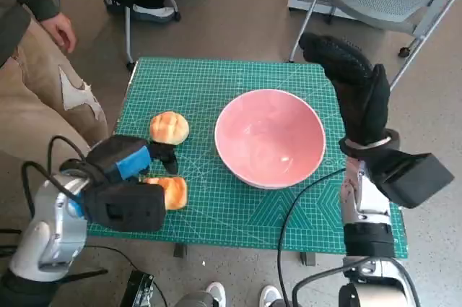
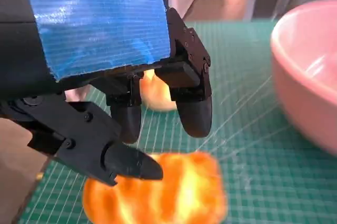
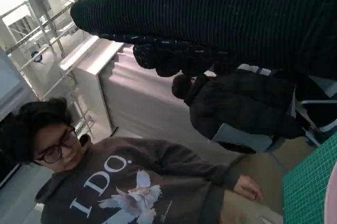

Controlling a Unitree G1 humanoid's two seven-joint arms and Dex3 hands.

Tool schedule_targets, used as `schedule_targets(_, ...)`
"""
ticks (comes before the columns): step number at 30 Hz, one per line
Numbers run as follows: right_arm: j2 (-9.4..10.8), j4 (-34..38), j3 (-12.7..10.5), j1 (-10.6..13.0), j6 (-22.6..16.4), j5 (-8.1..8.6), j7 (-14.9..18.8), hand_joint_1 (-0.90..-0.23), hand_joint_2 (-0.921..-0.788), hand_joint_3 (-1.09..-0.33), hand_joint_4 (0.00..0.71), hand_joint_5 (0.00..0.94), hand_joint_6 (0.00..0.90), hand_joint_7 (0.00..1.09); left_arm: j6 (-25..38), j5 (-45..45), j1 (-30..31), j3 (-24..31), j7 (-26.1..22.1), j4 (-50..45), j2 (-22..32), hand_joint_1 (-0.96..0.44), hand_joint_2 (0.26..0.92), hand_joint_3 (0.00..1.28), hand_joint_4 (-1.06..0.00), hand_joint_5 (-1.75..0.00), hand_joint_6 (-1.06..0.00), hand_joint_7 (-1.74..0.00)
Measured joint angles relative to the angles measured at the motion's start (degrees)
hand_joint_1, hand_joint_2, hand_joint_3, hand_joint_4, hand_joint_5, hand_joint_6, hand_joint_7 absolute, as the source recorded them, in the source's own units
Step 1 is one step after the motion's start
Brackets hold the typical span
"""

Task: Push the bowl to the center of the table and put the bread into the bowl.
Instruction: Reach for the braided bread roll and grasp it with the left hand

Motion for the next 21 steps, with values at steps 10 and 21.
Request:
schedule_targets(10,0.0,0.1,0.0,-0.2,0.0,-0.03,0.0,-0.698,-0.921,-0.817,0.164,0.000,-0.001,0.50,0.5,-0.1,-1.9,2.7,0.0,-5.1,0.3,0.00,0.856,0.09,-0.84,-1.05,-0.71,-1.04)
schedule_targets(21,0.0,0.5,0.0,-0.7,0.0,-0.03,0.0,-0.688,-0.921,-0.819,0.162,0.000,-0.001,0.50,0.8,0.1,-4.3,3.4,0.0,-8.0,0.3,0.00,0.858,0.07,-0.87,-0.97,-0.71,-1.06)
